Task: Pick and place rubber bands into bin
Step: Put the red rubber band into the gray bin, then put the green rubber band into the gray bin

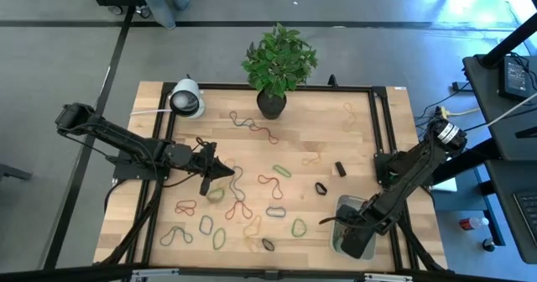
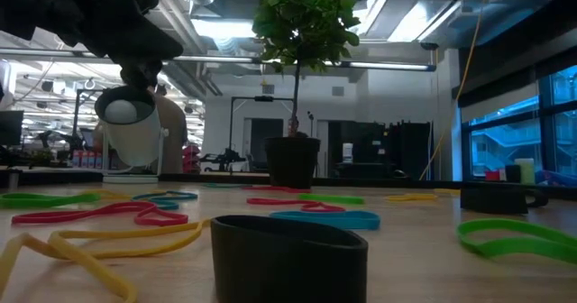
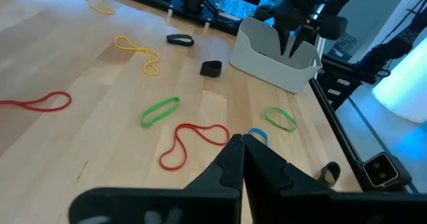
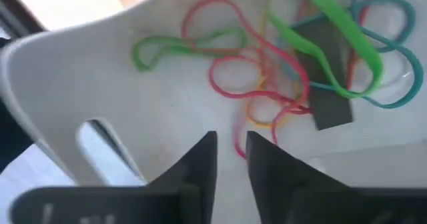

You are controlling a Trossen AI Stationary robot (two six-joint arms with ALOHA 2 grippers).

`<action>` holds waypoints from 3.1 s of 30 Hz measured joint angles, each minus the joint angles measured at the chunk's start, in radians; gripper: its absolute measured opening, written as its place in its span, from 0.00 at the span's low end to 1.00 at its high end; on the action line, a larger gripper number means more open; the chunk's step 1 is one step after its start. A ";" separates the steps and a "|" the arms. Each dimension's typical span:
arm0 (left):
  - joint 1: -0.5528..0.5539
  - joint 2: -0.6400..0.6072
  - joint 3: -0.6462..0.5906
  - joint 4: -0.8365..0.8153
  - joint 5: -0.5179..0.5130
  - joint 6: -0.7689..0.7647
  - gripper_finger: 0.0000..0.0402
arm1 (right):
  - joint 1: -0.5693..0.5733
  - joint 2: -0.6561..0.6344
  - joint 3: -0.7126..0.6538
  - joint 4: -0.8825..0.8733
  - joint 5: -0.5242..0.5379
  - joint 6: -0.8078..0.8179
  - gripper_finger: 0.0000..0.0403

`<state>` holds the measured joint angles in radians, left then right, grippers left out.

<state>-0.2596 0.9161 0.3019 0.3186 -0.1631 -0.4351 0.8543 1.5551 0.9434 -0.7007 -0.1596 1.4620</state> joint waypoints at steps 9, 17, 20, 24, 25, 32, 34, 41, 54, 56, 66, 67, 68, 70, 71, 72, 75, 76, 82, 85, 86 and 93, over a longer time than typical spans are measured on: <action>0.000 0.000 0.000 0.000 0.000 0.027 0.00 | 0.000 0.000 0.107 -0.247 -0.055 -0.039 0.38; 0.000 0.000 0.000 0.000 0.000 0.029 0.00 | -0.034 -0.089 0.169 -0.316 0.019 -0.162 0.21; 0.000 0.000 0.000 -0.001 0.000 0.029 0.00 | -0.070 -0.148 0.165 -0.322 0.119 -0.236 0.09; 0.000 0.000 0.000 -0.002 0.000 0.029 0.00 | -0.165 -0.225 0.165 -0.319 0.282 -0.376 0.02; 0.000 0.000 0.000 -0.002 0.001 0.030 0.00 | -0.198 -0.238 0.165 -0.319 0.316 -0.407 0.03; 0.000 0.000 0.000 -0.001 0.001 0.030 0.02 | -0.458 -0.260 0.164 -0.305 0.361 -0.747 0.01; 0.000 0.000 0.000 -0.001 0.001 0.030 0.04 | -0.529 -0.256 0.164 -0.282 0.357 -0.840 0.02; 0.000 0.000 0.000 -0.019 -0.035 0.037 0.21 | -0.707 -0.255 0.121 -0.051 0.286 -1.114 0.01; 0.000 0.000 0.133 -0.458 -0.083 0.000 0.27 | -0.827 -0.254 -0.057 0.108 0.262 -1.138 0.02; 0.000 0.000 0.187 -0.604 -0.090 -0.039 0.26 | -0.827 -0.255 -0.078 0.105 0.264 -1.127 0.02; -0.005 0.071 0.246 -0.911 0.028 -0.327 0.25 | -0.826 -0.255 -0.200 0.184 0.214 -1.099 0.01; -0.011 0.089 0.246 -0.913 0.032 -0.329 0.25 | -0.826 -0.255 -0.206 0.197 0.213 -1.099 0.01; -0.017 0.107 0.246 -0.910 0.035 -0.329 0.25 | -0.826 -0.255 -0.211 0.210 0.213 -1.099 0.01; -0.030 0.143 0.246 -0.900 0.052 -0.327 0.25 | -0.831 -0.255 -0.213 0.229 0.211 -1.100 0.01; -0.038 0.162 0.246 -0.894 0.065 -0.324 0.25 | -0.835 -0.255 -0.213 0.235 0.211 -1.100 0.02; -0.046 0.183 0.246 -0.890 0.077 -0.322 0.25 | -0.839 -0.255 -0.213 0.240 0.211 -1.100 0.02; -0.081 0.242 0.246 -0.886 0.090 -0.322 0.25 | -0.852 -0.255 -0.213 0.260 0.211 -1.100 0.02; -0.094 0.261 0.245 -0.882 0.090 -0.321 0.25 | -0.856 -0.255 -0.213 0.270 0.211 -1.100 0.02; -0.152 0.350 0.245 -0.784 0.061 -0.319 0.25 | -0.871 -0.255 -0.213 0.316 0.211 -1.100 0.02; -0.166 0.387 0.245 -0.774 0.054 -0.320 0.25 | -0.871 -0.255 -0.213 0.334 0.210 -1.101 0.02; -0.170 0.398 0.245 -0.773 0.053 -0.320 0.25 | -0.871 -0.255 -0.213 0.341 0.210 -1.101 0.02; -0.202 0.464 0.248 -0.741 0.041 -0.320 0.25 | -0.871 -0.255 -0.213 0.356 0.210 -1.099 0.02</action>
<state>-0.4611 1.3802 0.5502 -0.4221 -0.1222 -0.7555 -0.0170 1.2999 0.7300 -0.3451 0.0505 0.3630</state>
